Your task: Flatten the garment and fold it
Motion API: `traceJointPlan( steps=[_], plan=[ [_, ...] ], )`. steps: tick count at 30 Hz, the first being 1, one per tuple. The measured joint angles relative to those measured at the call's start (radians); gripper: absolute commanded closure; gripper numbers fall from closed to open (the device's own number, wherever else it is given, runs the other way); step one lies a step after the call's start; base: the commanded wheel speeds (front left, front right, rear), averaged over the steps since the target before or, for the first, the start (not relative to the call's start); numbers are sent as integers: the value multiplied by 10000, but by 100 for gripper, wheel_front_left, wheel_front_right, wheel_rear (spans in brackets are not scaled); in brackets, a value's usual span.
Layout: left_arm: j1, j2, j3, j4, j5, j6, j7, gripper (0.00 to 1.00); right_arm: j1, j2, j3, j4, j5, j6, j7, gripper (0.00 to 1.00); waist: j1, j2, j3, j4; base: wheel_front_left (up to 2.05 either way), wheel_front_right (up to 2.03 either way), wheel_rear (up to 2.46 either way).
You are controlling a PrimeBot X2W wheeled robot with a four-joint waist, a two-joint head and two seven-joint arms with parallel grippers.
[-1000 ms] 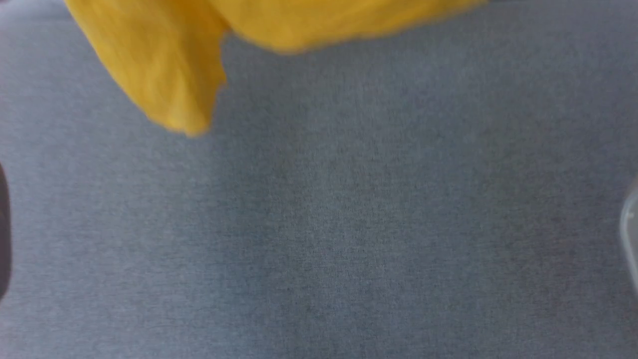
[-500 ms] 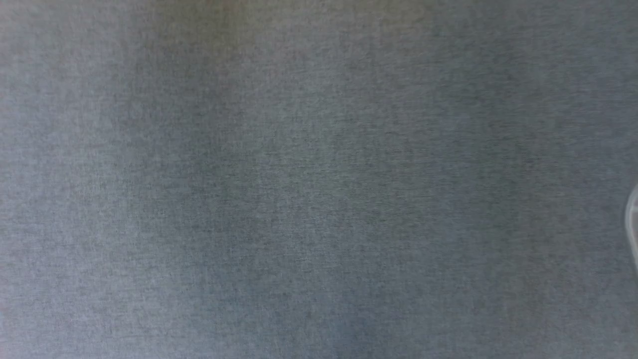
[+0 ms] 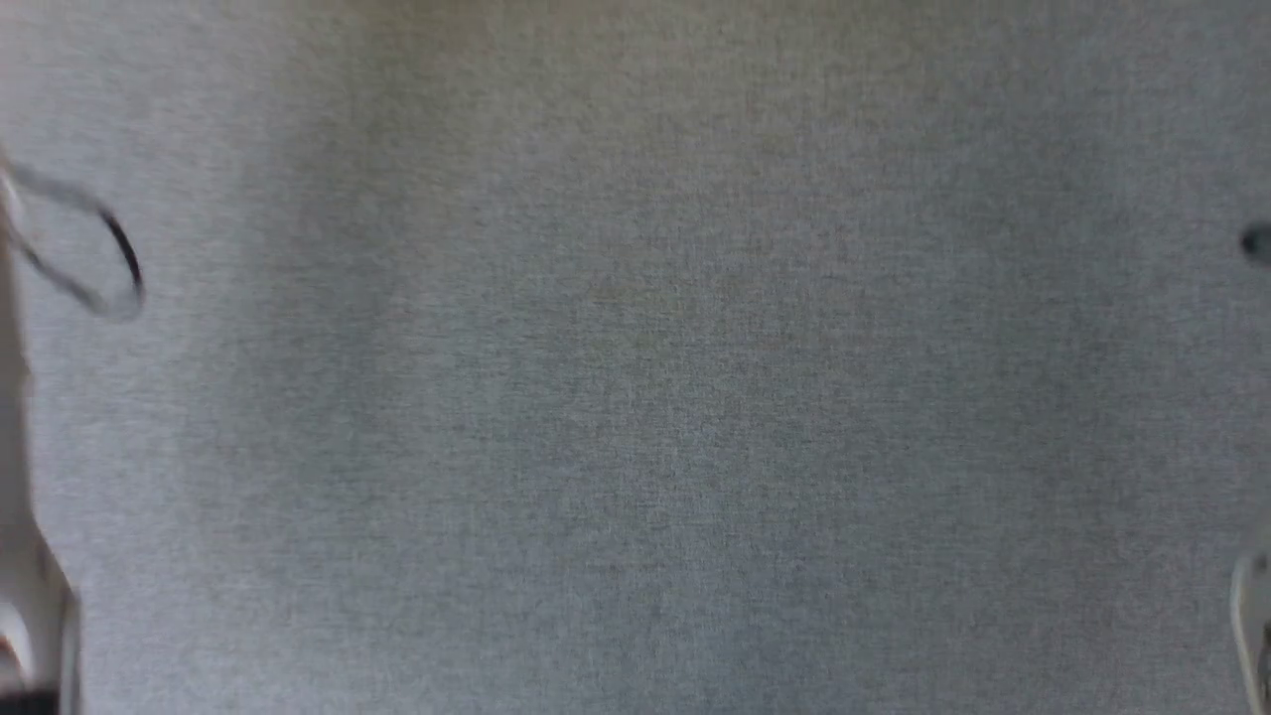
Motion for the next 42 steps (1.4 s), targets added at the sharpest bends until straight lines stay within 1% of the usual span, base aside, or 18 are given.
traceJointPlan(
  steps=[3, 6, 11, 16, 17, 18, 19, 23, 28, 30, 34, 37, 38, 39, 42],
  plan=[
    [1823, 42, 144, -1287, -305, 351, 234, 100, 1499, -222, -362, -1034, 476, 0, 245, 100, -1, 0, -428, 106, 0, 0, 0],
    [3643, 59, 299, -2454, -508, 757, 454, 100, 2987, -228, -759, -2084, 790, 0, 439, 100, -2, 0, -860, 214, 0, 0, 0],
    [6534, 161, 631, -4023, -529, 1448, 552, 100, 5193, 274, -1091, -3398, 1156, 0, 564, 100, -2, 0, -1559, 328, 0, 0, 0],
    [9302, 58, 830, -4803, -709, 2002, 568, 100, 6927, 663, -1093, -4040, 1317, 0, 575, 100, -3, 0, -2218, 335, 0, 0, 0],
    [9856, -12, 840, -4892, -813, 2075, 583, 100, 7231, 734, -1101, -4102, 1383, 0, 516, 100, -3, 0, -2350, 329, 0, 0, 0],
    [10856, -255, 897, -4951, -1133, 2224, 575, 100, 7799, 848, -1177, -4153, 1475, 0, 410, 100, -2, 0, -2604, 313, 0, 0, 0],
    [11313, -370, 911, -4951, -1266, 2280, 533, 100, 8078, 892, -1244, -4155, 1503, 0, 345, 100, -2, 0, -2726, 306, 0, 0, 0],
    [12823, -556, 729, -4838, -1490, 2261, 416, 100, 9311, 1014, -1530, -4100, 1716, 0, 125, 100, -1, 0, -3191, 312, 0, 0, 0],
    [13969, -476, 113, -4420, -1755, 1860, 757, 100, 10701, 1078, -1636, -3914, 1827, 0, -176, 100, 0, 0, -3654, 373, 0, 0, 0],
    [14270, -391, -163, -4207, -1877, 1726, 1122, 100, 11190, 1093, -1639, -3806, 1941, 0, -215, 100, 0, 0, -3813, 409, 0, 0, 0],
    [14802, -92, -704, -3917, -2203, 1565, 2192, 100, 12106, 1112, -1634, -3586, 1994, 0, -259, 100, 0, 0, -4125, 483, 0, 0, 0],
    [15194, 173, -918, -3835, -2531, 1572, 3089, 100, 12771, 1114, -1615, -3467, 2132, 0, -128, 100, 0, 1, -4362, 540, 0, 0, 0],
    [15194, 173, -918, -3835, -2531, 1572, 3089, 100, 12771, 1114, -1615, -3467, 2132, 0, -128, 100, 0, 1, -4362, 540, 0, 0, 0],
    [15464, 374, -974, -3843, -2658, 1620, 3568, 100, 13185, 1124, -1626, -3452, 2249, 0, 17, 100, 0, 0, -4515, 566, 0, 0, 0],
    [15857, 663, -917, -3885, -2840, 1854, 4048, 100, 13690, 1126, -1839, -3457, 2290, 0, 311, 100, 0, 0, -4733, 589, 0, 0, 0]
  ],
)
